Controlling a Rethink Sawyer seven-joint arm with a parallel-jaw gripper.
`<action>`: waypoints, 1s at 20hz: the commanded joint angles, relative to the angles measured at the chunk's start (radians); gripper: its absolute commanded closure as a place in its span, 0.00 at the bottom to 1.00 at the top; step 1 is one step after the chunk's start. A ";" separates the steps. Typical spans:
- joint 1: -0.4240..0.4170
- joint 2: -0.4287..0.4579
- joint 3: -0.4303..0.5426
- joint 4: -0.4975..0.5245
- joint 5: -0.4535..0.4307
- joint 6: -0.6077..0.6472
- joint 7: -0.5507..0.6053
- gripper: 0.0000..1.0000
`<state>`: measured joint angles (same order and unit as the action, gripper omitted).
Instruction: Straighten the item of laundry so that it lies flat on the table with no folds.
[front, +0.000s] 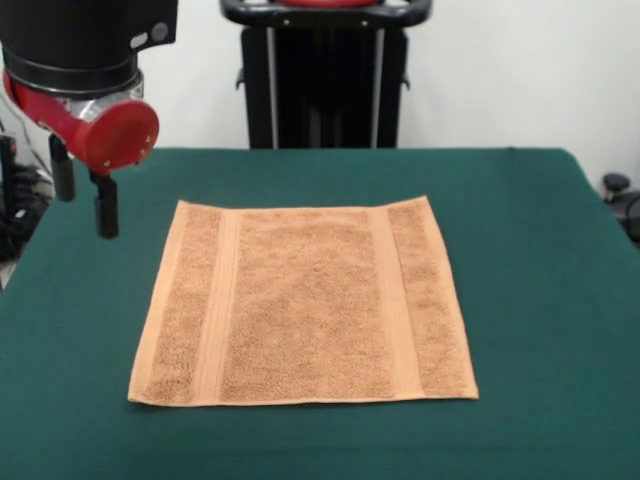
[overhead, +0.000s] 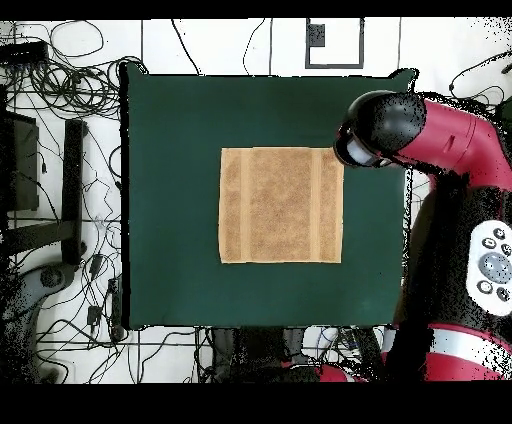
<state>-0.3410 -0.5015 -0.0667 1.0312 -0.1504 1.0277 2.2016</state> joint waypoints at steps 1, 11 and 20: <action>0.016 0.015 0.128 0.241 0.020 -0.037 -0.096 0.00; -0.031 -0.016 0.207 0.349 -0.051 -0.121 -0.281 0.00; -0.121 -0.041 0.315 0.427 -0.103 -0.131 -0.377 0.00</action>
<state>-0.4513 -0.5276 0.0745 1.2699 -0.1952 0.9377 2.2016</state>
